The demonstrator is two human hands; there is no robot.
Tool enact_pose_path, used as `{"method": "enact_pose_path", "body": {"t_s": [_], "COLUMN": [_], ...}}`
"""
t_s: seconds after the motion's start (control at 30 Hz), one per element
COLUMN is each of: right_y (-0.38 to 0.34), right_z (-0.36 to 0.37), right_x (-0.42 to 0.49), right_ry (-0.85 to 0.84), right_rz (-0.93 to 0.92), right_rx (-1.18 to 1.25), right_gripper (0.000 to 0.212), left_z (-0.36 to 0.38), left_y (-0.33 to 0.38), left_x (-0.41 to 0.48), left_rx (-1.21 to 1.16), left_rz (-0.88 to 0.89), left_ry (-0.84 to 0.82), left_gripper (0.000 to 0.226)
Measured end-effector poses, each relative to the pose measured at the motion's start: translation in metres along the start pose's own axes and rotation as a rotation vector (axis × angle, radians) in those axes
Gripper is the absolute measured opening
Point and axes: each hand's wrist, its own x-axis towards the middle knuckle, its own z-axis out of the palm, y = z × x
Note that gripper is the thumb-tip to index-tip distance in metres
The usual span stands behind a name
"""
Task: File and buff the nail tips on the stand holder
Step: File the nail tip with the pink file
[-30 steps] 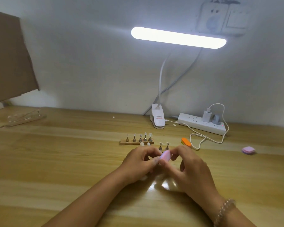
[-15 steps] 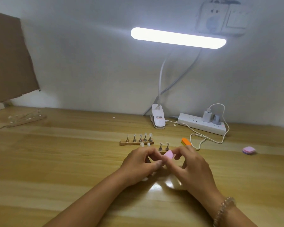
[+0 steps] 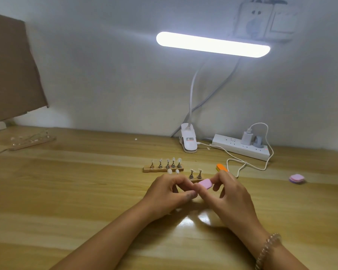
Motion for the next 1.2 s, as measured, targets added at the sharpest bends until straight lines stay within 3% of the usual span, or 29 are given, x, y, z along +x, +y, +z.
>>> {"method": "enact_pose_path", "body": {"t_s": [0.07, 0.2, 0.3, 0.4, 0.57, 0.7, 0.83, 0.93, 1.1, 1.2], "right_y": [-0.0039, -0.0016, -0.0072, -0.0071, -0.0101, -0.0067, -0.0109, -0.0059, -0.0105, -0.0044], "right_z": [0.0009, -0.0041, -0.0038, -0.0055, -0.0035, -0.0052, -0.0006, -0.0027, -0.0002, -0.0021], "right_x": [-0.0024, 0.0017, -0.0034, -0.0003, -0.0039, -0.0009, -0.0066, -0.0007, -0.0065, -0.0003], "right_ry": [-0.038, 0.020, -0.057, -0.042, -0.052, 0.026, -0.037, 0.029, -0.039, 0.020], "right_rz": [-0.056, 0.033, -0.054, -0.022, -0.108, -0.050, -0.156, -0.052, -0.150, -0.050], "right_rx": [0.006, 0.046, 0.079, 0.155, 0.083, 0.029, -0.052, 0.019, -0.010, 0.023], "right_gripper": [0.046, 0.052, 0.045, 0.040, 0.045, 0.048, 0.041, 0.047, 0.039, 0.048], "left_z": [-0.0003, 0.0000, -0.0007, -0.0008, -0.0013, -0.0012, -0.0021, -0.0007, -0.0024, -0.0022], "left_y": [0.0002, -0.0008, -0.0015, -0.0005, -0.0008, 0.0002, -0.0015, -0.0001, -0.0013, 0.0001], "left_x": [0.0007, 0.0013, 0.0014, 0.0025, 0.0024, 0.0025, 0.0031, 0.0032, 0.0027, 0.0031], "left_rx": [-0.028, -0.045, -0.048, -0.058, -0.077, -0.082, -0.051, -0.082, -0.060, -0.078], "left_rz": [0.013, 0.021, 0.036, 0.046, 0.047, 0.045, 0.039, 0.019, 0.021, -0.002], "left_ry": [0.001, 0.010, -0.011, -0.017, -0.015, -0.021, -0.019, -0.021, -0.031, -0.048], "left_gripper": [0.021, 0.011, 0.015, 0.014, 0.019, 0.020, 0.018, 0.017, 0.017, 0.017]}}
